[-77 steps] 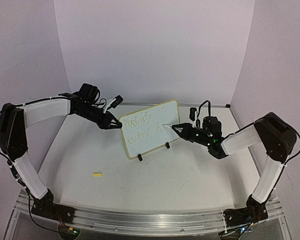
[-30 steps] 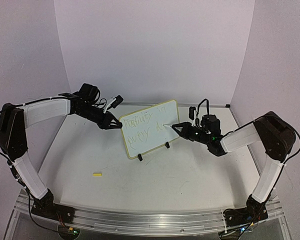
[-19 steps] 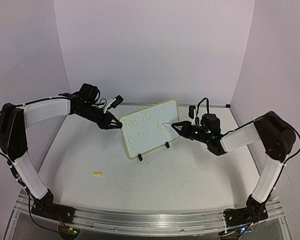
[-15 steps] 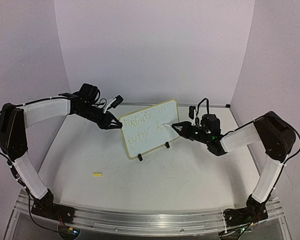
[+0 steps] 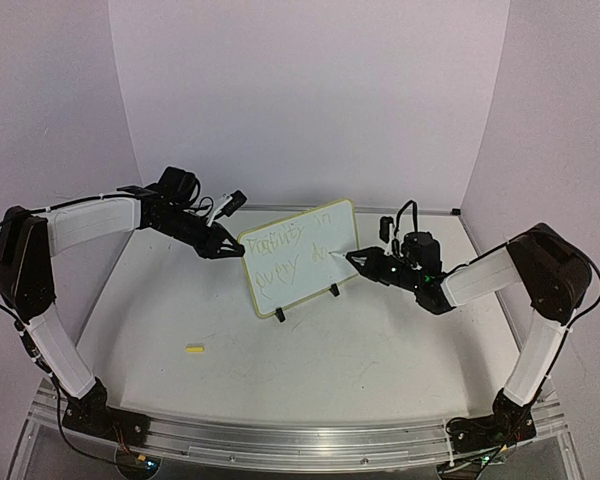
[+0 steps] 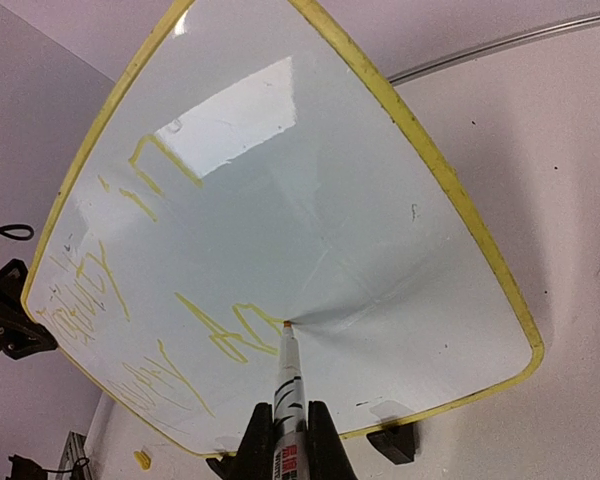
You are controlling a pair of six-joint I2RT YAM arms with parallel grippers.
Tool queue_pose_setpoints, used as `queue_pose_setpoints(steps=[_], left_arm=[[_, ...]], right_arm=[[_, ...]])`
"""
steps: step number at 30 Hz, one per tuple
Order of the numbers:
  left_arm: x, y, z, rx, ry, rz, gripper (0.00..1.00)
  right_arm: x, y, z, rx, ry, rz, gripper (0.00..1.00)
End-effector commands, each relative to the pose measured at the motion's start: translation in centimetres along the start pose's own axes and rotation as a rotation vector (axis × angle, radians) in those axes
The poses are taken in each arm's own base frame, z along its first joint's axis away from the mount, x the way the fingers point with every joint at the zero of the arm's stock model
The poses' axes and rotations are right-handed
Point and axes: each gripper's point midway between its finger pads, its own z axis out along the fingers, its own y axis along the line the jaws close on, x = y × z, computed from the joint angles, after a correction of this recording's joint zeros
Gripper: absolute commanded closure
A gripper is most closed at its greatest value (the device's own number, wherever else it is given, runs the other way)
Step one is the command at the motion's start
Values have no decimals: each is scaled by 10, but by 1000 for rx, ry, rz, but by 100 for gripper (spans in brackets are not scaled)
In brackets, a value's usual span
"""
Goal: Write a sentence on the whiteboard
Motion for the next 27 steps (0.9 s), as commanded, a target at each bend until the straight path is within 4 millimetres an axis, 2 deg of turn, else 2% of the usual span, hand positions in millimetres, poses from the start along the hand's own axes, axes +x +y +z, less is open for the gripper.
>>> queue_pose_setpoints(steps=[1,11,27], left_arm=[[23,5,10,-29,97,-8,100],[22,4,9,-27,95,-8,100],[23,5,10,-30,97,-8,100]], right_arm=[[-12,-1,-8,35,-41,-20,100],[-35,42,-21,-88,-69,-74,100],[-29,24,1,-55,-59,-58,100]])
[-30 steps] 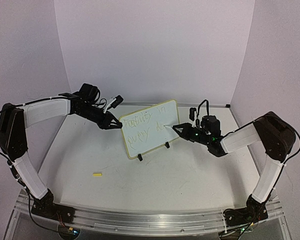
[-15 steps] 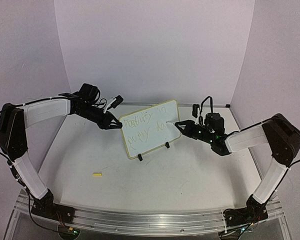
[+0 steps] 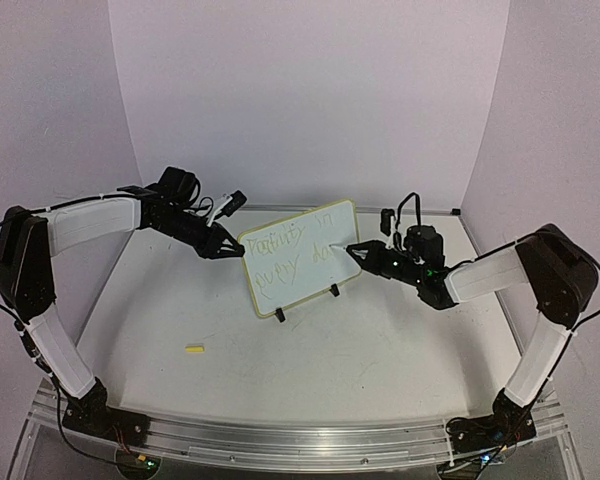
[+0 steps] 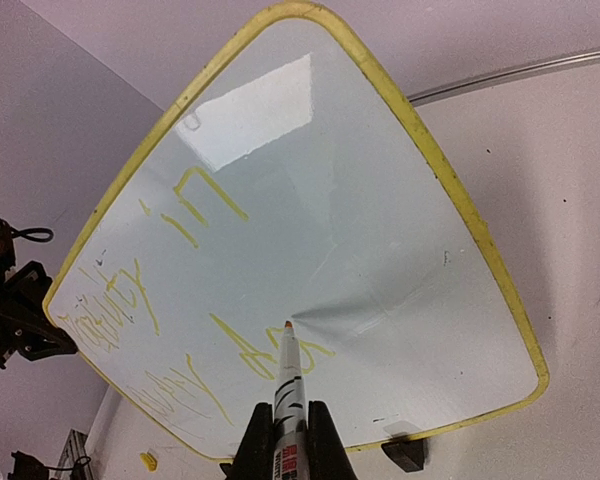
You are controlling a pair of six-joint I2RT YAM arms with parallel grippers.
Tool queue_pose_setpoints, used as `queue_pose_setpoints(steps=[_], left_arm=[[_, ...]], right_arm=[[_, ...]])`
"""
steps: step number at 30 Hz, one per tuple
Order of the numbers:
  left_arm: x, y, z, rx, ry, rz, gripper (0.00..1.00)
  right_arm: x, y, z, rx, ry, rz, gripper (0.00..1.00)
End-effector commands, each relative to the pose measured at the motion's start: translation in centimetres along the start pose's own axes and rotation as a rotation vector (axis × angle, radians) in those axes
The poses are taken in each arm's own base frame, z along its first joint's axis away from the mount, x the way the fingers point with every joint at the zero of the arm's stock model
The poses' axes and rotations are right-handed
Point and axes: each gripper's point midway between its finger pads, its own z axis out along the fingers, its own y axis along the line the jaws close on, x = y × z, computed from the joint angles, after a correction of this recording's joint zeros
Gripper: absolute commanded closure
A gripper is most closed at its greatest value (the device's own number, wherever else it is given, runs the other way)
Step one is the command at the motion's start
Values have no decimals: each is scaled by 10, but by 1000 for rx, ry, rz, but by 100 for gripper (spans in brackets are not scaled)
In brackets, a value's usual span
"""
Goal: Write a sentence on the whiteboard
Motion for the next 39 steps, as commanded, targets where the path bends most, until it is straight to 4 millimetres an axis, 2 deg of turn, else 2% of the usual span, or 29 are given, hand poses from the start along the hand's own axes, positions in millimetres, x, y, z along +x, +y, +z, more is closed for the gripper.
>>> queue_pose_setpoints(steps=[1,6,20,25,33,39], left_arm=[[23,5,10,-30,97,-9,100],[23,5,10,-31,98,-9,100],[23,5,9,-31,97,-8,100],[22,4,8,-30,94,-7,100],[21,4,8,-30,90,-4,100],[22,4,8,-29,92,-6,100]], right_arm=[[-16,6,7,-20,-47,-19,100],[-14,-5,4,29,-64,-11,100],[10,-28,0,91,-18,24,100],[4,-22,-3,79,-32,16,100],[-21,4,-17,29,-92,-22,100],[-28,3,-11,40,-110,-31,100]])
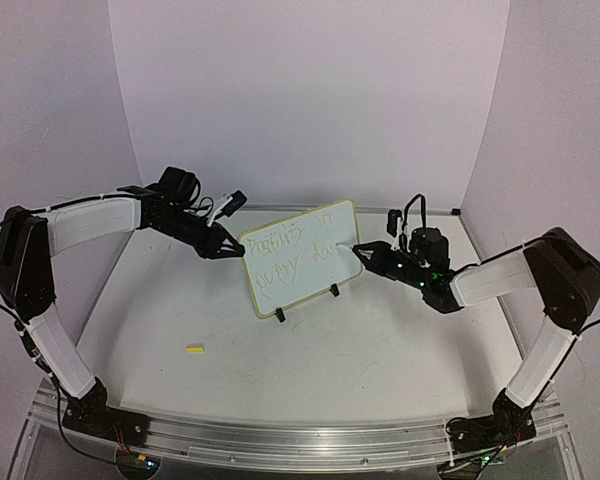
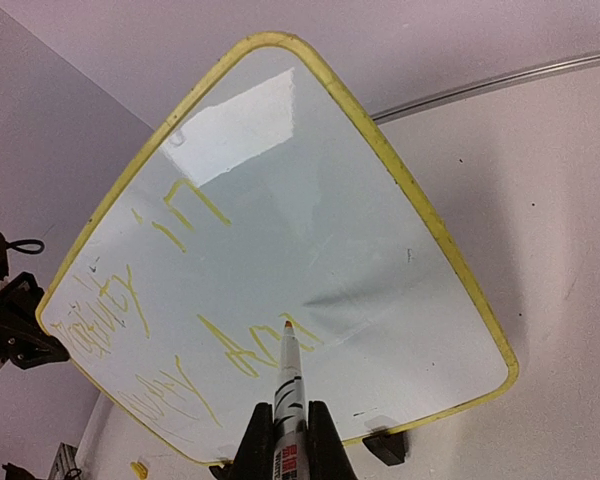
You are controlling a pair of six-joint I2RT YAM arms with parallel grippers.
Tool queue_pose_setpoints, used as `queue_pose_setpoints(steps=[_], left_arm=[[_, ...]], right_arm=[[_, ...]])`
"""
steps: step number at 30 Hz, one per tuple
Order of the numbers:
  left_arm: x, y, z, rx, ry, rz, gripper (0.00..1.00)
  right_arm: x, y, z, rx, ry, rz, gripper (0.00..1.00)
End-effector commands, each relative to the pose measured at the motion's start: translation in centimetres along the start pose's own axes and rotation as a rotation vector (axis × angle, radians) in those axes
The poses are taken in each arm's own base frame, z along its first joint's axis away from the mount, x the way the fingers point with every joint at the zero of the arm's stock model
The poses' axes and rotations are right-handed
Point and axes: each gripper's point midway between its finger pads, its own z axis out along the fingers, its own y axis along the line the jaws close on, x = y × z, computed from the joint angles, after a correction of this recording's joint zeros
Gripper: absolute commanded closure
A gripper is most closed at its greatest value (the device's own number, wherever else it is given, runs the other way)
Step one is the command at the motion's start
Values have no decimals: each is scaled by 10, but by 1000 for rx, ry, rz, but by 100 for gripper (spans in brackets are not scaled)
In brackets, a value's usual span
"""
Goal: Write a sentence on the whiteboard
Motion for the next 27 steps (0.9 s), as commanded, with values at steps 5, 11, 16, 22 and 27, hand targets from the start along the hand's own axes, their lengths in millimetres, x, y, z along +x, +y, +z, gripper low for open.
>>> queue_pose_setpoints(steps=[5,11,16,22,27], left_arm=[[22,4,8,-29,94,-9,100],[22,4,8,-29,93,-7,100],[22,4,9,-26,94,-8,100],[22,4,9,-26,95,-8,100],[23,4,10,-25,96,-10,100]], right_arm=[[-20,1,10,14,-63,-23,100],[-18,0,16,9,-54,-32,100],[-15,-2,18,10,-46,-34,100],[-2,-8,18,14,-12,-19,100],[12,-15,16,18,22,6,100]])
